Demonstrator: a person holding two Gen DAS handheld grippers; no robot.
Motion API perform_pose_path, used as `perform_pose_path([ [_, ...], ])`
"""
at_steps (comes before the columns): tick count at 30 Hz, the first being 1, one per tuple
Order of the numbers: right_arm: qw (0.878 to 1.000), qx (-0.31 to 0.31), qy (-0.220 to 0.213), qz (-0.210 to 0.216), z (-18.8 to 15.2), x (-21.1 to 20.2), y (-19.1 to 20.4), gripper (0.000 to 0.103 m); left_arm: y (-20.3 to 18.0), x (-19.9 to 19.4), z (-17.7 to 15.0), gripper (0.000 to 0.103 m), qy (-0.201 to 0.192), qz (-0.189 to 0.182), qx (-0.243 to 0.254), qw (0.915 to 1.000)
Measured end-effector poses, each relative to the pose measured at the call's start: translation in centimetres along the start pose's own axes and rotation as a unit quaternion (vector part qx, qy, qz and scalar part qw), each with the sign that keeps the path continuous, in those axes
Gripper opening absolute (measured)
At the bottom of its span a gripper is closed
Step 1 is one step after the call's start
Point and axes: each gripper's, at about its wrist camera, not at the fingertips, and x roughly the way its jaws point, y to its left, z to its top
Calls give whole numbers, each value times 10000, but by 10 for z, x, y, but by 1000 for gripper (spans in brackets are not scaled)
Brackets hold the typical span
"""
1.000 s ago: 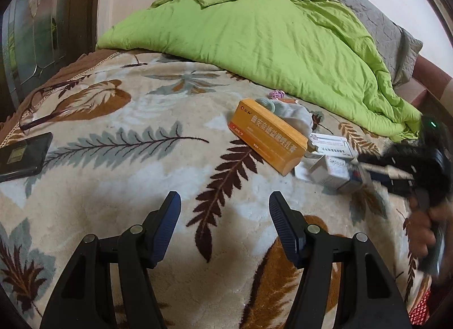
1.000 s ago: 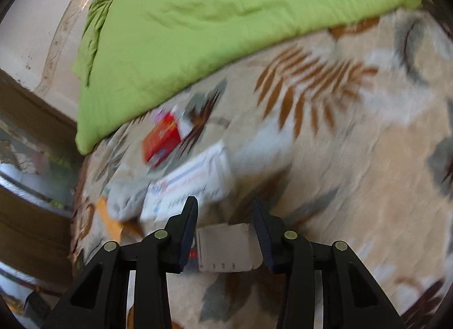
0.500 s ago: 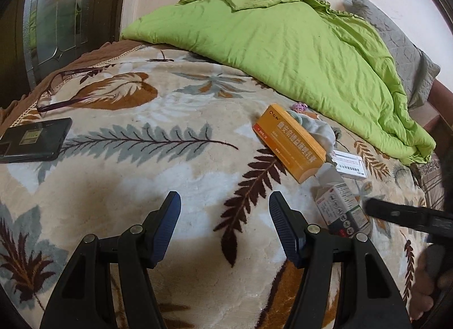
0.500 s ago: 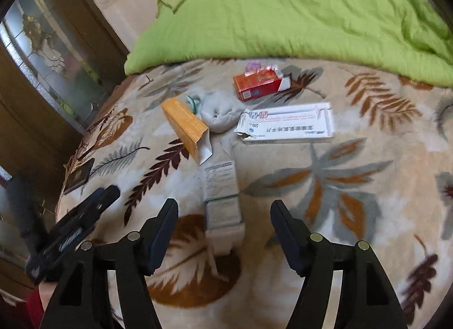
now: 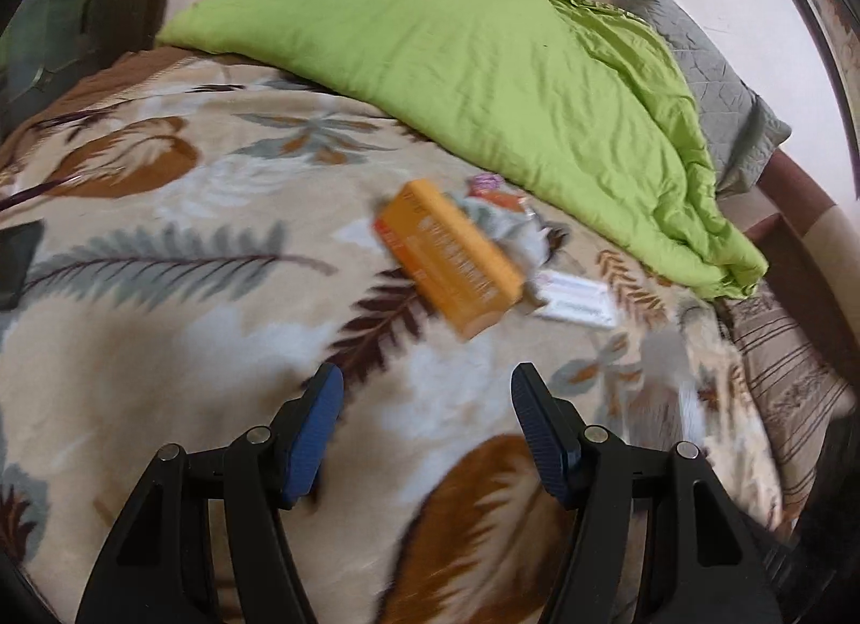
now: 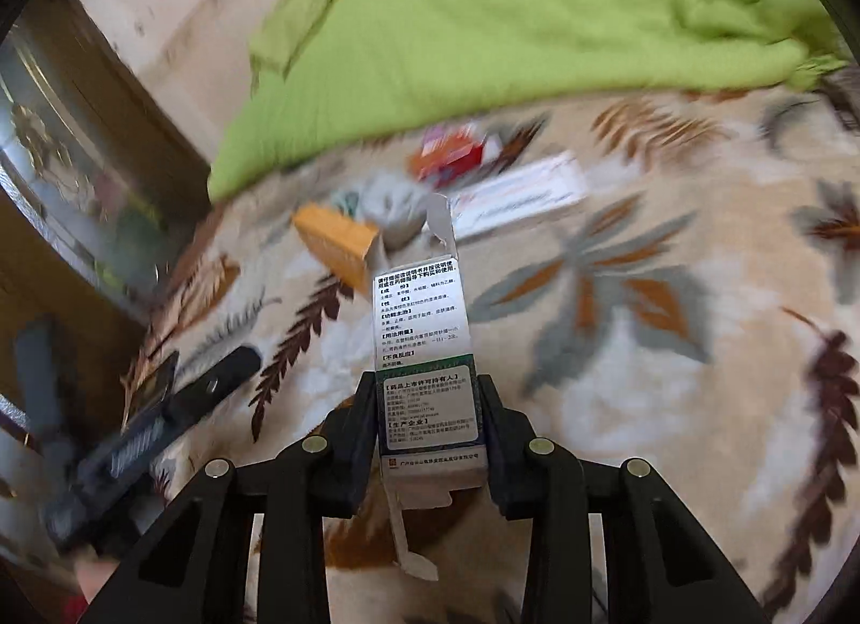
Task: Collect trash
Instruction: 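Grasp the white medicine box with green label using the right tool, then grasp the orange medicine box with the left tool while the right tool holds the white box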
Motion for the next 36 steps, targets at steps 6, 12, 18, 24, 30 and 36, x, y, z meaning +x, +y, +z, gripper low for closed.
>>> perform_pose_path([
  [6, 9984, 56, -514, -208, 0, -23, -10, 37, -18, 38, 56, 70, 385, 88, -737, 9965],
  [12, 9974, 156, -671, -213, 6, -27, -19, 37, -7, 96, 80, 67, 916, 640, -1371, 9842],
  [18, 9968, 351, -705, -129, 10, -28, -29, 38, -8, 105, 71, 53, 1047, 617, -1058, 9869],
  [24, 9973, 226, -703, -34, 11, -27, -22, 38, -7, 73, 59, 47, 932, 725, -157, 9929],
  [30, 9975, 173, -691, -32, 11, -25, -17, 38, 6, 72, 57, 73, 833, 737, -128, 9937],
  [36, 9972, 105, -736, -112, 10, -28, -17, 38, 26, 59, 60, 74, 640, 1013, -242, 9925],
])
